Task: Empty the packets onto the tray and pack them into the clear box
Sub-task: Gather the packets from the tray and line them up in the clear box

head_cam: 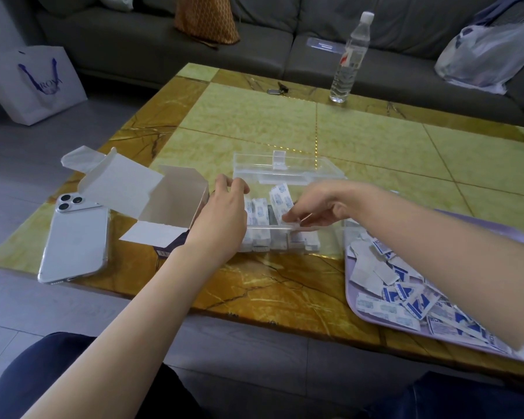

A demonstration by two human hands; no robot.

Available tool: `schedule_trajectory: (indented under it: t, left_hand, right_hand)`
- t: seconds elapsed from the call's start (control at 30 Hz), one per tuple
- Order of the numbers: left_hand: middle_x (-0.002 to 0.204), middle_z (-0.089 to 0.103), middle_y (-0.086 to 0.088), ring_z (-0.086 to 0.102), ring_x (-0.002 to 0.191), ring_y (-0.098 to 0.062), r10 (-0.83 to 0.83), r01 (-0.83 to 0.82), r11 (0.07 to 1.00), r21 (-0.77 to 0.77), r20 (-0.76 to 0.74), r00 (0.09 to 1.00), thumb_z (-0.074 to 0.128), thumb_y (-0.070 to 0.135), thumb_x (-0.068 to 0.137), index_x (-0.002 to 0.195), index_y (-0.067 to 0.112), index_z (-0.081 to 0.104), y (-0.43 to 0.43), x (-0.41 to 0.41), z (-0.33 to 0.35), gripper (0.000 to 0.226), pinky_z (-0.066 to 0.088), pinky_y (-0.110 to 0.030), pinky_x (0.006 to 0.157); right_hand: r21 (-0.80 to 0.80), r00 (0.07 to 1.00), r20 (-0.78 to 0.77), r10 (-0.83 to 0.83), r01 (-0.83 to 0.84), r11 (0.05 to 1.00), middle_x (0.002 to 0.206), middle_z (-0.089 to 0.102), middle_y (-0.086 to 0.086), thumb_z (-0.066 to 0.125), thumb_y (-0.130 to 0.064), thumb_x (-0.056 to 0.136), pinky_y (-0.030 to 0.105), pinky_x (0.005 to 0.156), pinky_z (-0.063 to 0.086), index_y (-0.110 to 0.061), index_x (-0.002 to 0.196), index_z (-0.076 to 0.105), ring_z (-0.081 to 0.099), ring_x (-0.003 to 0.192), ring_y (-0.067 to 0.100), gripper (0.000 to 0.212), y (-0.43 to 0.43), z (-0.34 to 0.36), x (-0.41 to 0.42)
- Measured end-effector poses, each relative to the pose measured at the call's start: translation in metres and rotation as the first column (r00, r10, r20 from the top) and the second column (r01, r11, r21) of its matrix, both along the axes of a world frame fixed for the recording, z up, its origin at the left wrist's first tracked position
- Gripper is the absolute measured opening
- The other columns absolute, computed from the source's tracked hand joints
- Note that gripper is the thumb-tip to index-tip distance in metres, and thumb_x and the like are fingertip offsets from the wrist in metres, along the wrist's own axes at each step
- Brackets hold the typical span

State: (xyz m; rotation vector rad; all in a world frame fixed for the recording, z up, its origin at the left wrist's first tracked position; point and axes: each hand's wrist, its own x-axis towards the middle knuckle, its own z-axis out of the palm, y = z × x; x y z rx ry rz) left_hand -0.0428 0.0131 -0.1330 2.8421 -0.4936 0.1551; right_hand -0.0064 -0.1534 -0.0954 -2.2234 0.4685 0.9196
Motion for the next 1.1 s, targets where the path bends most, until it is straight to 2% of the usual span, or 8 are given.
schedule_trajectory:
  t: [0.13,0.23,0.33,0.43,0.5,0.57,0.63,1.1]
  left_hand:
    - [0.131,0.035,-0.01,0.037,0.115,-0.025,0.051,-0.038,0.992,-0.116,0.109,0.993,0.043,0.01,0.095,0.119,0.011,0.045,0.0,0.002,-0.002,0.024,0.031,-0.028,0.092]
    - [0.117,0.047,-0.006,0.039,0.108,-0.021,0.121,-0.069,0.921,-0.384,0.114,0.986,0.038,0.03,0.099,0.118,0.012,0.051,-0.012,-0.004,0.013,0.029,0.03,-0.028,0.091]
    - [0.114,0.056,-0.003,0.048,0.106,-0.018,0.058,-0.21,0.71,-0.672,-0.241,0.969,0.037,0.045,0.097,0.116,0.011,0.053,-0.026,-0.009,0.027,0.042,0.038,-0.028,0.085]
    - [0.114,0.064,-0.003,0.061,0.105,-0.016,-0.249,-0.39,0.359,-0.848,-0.49,0.836,0.047,0.048,0.092,0.119,0.012,0.055,-0.032,-0.01,0.033,0.046,0.046,-0.031,0.092]
    - [0.11,0.067,-0.002,0.063,0.105,-0.017,-0.313,-0.457,0.213,-0.863,-0.504,0.805,0.05,0.043,0.09,0.116,0.015,0.056,-0.033,-0.01,0.033,0.038,0.047,-0.038,0.097]
    - [0.095,0.069,0.001,0.065,0.092,-0.015,-0.3,-0.49,0.103,-0.866,-0.496,0.815,0.043,0.03,0.098,0.104,0.017,0.057,-0.034,-0.01,0.034,0.02,0.054,-0.033,0.083]
    - [0.083,0.066,0.004,0.064,0.081,-0.014,-0.261,-0.476,0.063,-0.877,-0.474,0.841,0.038,0.025,0.101,0.098,0.019,0.055,-0.036,-0.01,0.036,0.018,0.054,-0.03,0.068]
    - [0.069,0.044,0.001,0.056,0.048,-0.008,-0.222,-0.493,-0.243,-0.835,-0.447,0.867,0.032,0.019,0.103,0.092,0.012,0.048,-0.035,-0.002,0.044,0.02,0.049,-0.031,0.073]
  right_hand:
    - [0.156,0.996,0.056,-0.068,0.058,0.986,0.104,0.067,0.007,0.065,-0.015,0.086,0.023,0.068,0.057,-0.002,0.108,0.058,0.068,0.077,0.013,0.026,-0.012,0.018,-0.004]
    - [0.375,0.977,0.179,-0.112,0.038,0.926,0.097,0.066,0.005,0.06,-0.012,0.089,0.024,0.068,0.059,-0.004,0.107,0.057,0.07,0.07,0.012,0.02,-0.011,0.031,-0.02]
    - [0.572,0.966,0.235,-0.111,-0.045,0.819,0.083,0.064,-0.004,0.055,-0.012,0.092,0.02,0.064,0.058,-0.009,0.102,0.058,0.07,0.069,0.01,0.01,-0.004,0.037,-0.043]
    - [0.674,0.976,0.197,-0.093,-0.066,0.735,0.074,0.067,-0.009,0.055,-0.011,0.092,0.015,0.058,0.053,-0.01,0.102,0.058,0.07,0.072,0.011,0.01,0.001,0.034,-0.057]
    - [0.712,0.983,0.146,-0.111,-0.027,0.701,0.069,0.068,-0.009,0.055,-0.009,0.092,0.013,0.055,0.052,-0.011,0.098,0.059,0.07,0.07,0.01,0.007,0.002,0.03,-0.06]
    - [0.727,0.987,0.095,-0.13,0.02,0.687,0.064,0.068,-0.006,0.056,-0.008,0.09,0.011,0.053,0.051,-0.01,0.094,0.058,0.068,0.065,0.006,0.004,0.002,0.028,-0.062]
    - [0.735,0.987,0.046,-0.154,0.071,0.674,0.064,0.068,0.0,0.059,-0.004,0.088,0.011,0.052,0.051,-0.006,0.091,0.059,0.066,0.058,0.004,0.003,0.002,0.026,-0.063]
    - [0.671,0.983,-0.027,-0.184,0.155,0.725,0.07,0.061,0.007,0.055,0.008,0.086,0.019,0.057,0.057,-0.007,0.094,0.053,0.063,0.058,0.009,0.017,-0.008,0.028,-0.07]
